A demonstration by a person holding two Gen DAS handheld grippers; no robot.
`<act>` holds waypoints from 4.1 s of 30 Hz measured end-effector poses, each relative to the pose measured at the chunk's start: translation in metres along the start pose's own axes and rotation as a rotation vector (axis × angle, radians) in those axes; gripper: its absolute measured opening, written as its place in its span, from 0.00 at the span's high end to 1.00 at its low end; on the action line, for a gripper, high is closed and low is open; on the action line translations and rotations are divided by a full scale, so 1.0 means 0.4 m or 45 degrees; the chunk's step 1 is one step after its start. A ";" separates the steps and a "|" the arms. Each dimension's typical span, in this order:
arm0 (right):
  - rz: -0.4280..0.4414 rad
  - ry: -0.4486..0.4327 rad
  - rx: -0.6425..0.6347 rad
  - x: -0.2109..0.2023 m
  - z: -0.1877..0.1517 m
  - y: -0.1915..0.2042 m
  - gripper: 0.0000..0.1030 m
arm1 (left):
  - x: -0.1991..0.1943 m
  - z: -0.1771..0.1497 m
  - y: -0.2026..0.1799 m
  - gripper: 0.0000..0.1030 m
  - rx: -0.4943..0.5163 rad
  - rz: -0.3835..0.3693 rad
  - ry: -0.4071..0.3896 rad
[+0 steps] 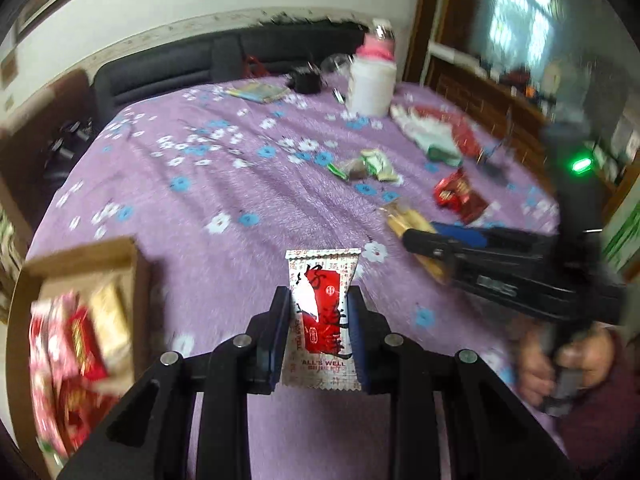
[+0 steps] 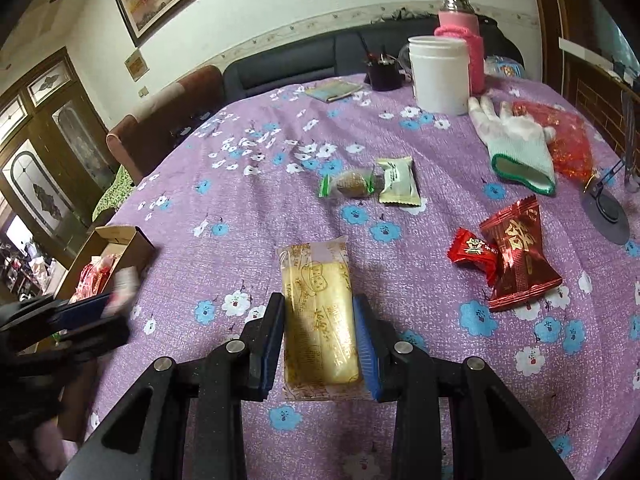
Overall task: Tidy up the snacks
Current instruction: 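Grasp the red-white packet with left tool while right tool grasps yellow cake bar, then carry both snacks into the cardboard box and open both tools, then move both tools back over the remaining snacks on the table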
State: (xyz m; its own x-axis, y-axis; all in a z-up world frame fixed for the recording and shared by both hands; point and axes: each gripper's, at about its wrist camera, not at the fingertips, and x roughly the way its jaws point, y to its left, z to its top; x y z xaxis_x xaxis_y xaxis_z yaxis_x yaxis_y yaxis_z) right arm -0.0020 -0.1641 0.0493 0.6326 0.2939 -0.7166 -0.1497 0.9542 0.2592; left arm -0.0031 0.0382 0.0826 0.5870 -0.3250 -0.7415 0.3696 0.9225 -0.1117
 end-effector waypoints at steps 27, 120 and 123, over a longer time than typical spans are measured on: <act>0.120 -0.019 -0.331 -0.086 -0.071 0.409 0.64 | -0.398 -0.380 0.498 0.73 -0.675 0.318 -0.219; -0.226 -0.053 0.097 -0.142 0.043 -0.102 0.37 | -0.205 -0.245 0.028 0.15 -0.155 -0.002 0.023; -0.227 -0.022 0.138 -0.086 0.104 -0.112 0.37 | -0.220 -0.248 0.048 0.15 -0.171 -0.005 0.006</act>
State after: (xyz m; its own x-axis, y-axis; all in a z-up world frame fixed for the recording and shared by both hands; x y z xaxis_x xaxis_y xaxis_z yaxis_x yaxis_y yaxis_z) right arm 0.0148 -0.2194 0.0893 0.6546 0.1190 -0.7465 0.0480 0.9790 0.1982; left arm -0.1192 0.1050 0.0801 0.5820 -0.3282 -0.7440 0.2722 0.9408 -0.2020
